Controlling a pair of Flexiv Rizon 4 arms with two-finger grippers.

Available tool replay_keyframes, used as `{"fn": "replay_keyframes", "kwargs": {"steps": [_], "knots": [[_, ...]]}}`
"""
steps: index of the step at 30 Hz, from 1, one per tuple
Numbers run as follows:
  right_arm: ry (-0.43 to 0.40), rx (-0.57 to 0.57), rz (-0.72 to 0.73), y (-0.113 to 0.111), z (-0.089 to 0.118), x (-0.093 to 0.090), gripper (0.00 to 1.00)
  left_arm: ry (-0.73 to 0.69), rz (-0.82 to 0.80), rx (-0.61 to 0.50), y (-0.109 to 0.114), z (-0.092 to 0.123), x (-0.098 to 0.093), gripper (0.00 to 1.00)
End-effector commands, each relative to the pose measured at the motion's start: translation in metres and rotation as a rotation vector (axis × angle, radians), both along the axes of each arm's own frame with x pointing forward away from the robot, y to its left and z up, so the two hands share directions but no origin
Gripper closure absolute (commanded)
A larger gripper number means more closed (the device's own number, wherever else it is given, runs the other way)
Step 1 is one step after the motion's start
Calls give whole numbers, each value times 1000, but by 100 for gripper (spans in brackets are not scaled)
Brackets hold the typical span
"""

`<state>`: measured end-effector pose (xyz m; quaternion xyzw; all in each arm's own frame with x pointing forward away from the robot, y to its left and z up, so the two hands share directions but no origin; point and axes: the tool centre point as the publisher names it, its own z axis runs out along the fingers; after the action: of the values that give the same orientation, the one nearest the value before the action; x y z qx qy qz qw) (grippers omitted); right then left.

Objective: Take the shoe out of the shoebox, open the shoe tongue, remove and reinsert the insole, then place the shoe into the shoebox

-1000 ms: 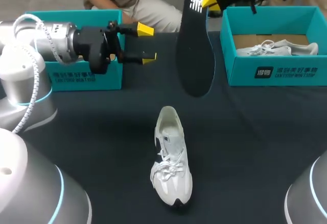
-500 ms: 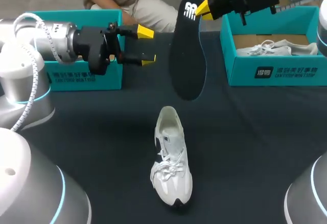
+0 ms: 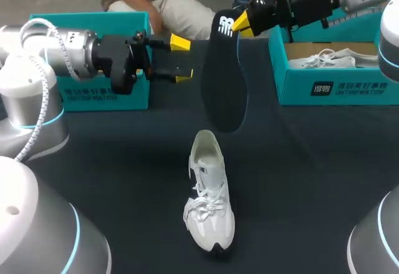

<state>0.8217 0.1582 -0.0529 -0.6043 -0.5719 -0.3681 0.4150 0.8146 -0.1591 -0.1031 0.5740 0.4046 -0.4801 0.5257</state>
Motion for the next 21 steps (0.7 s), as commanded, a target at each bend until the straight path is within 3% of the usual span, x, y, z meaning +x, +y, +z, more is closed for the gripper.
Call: {"fn": "replay_keyframes", "kwargs": {"steps": [1,12,21], "knots": [[12,11,19,12,-8,7,100,-3,5,-5,-1,-1,-1,0],[40,32,59,37,-19,14,100,-10,12,-11,-7,-3,0,0],[65,70,62,63,-12,13,100,-20,23,-14,-14,-6,5,0]]}}
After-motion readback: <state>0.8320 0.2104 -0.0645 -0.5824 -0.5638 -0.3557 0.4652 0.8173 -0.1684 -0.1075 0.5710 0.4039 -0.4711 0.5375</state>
